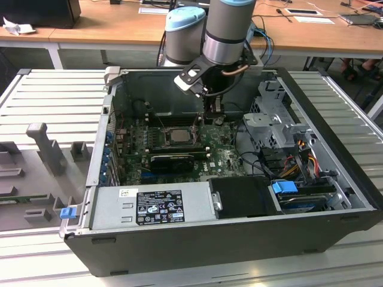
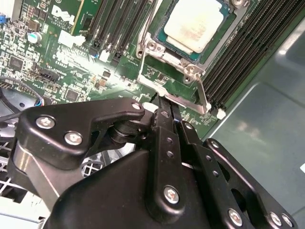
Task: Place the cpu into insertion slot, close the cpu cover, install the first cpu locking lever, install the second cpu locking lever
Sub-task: 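Close the cpu cover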
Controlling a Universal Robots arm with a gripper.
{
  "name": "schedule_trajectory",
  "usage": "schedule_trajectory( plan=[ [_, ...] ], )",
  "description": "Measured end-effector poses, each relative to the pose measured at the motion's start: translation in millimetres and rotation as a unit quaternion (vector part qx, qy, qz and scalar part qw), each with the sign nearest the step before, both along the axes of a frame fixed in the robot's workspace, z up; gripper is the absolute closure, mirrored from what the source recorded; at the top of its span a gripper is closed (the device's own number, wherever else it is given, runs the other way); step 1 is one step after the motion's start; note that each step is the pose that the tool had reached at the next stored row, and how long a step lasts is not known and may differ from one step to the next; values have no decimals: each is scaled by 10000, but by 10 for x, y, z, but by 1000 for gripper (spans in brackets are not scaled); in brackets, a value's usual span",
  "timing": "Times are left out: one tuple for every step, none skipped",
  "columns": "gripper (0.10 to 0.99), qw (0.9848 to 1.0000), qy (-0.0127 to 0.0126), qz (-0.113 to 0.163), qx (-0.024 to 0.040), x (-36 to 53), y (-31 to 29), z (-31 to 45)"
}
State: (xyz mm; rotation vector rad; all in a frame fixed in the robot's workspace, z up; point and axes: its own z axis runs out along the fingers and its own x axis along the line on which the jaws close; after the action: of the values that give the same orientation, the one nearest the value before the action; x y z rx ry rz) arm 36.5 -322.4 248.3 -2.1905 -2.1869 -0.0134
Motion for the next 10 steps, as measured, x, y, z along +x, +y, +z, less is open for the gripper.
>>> schedule_trajectory(
  plan=[
    [929,10000,0,-1,0,-6,0,0],
    [929,10000,0,-1,1,-16,0,0],
    [929,10000,0,-1,1,-20,0,0],
    [929,10000,0,0,1,-25,0,0],
    [929,10000,0,0,1,-31,0,0],
    [929,10000,0,0,1,-40,0,0],
    [929,10000,0,0,1,-54,0,0],
    [929,10000,0,0,1,-66,0,0],
    [929,10000,0,-1,1,-78,0,0],
    [929,10000,0,-1,1,-99,0,0]
  ],
)
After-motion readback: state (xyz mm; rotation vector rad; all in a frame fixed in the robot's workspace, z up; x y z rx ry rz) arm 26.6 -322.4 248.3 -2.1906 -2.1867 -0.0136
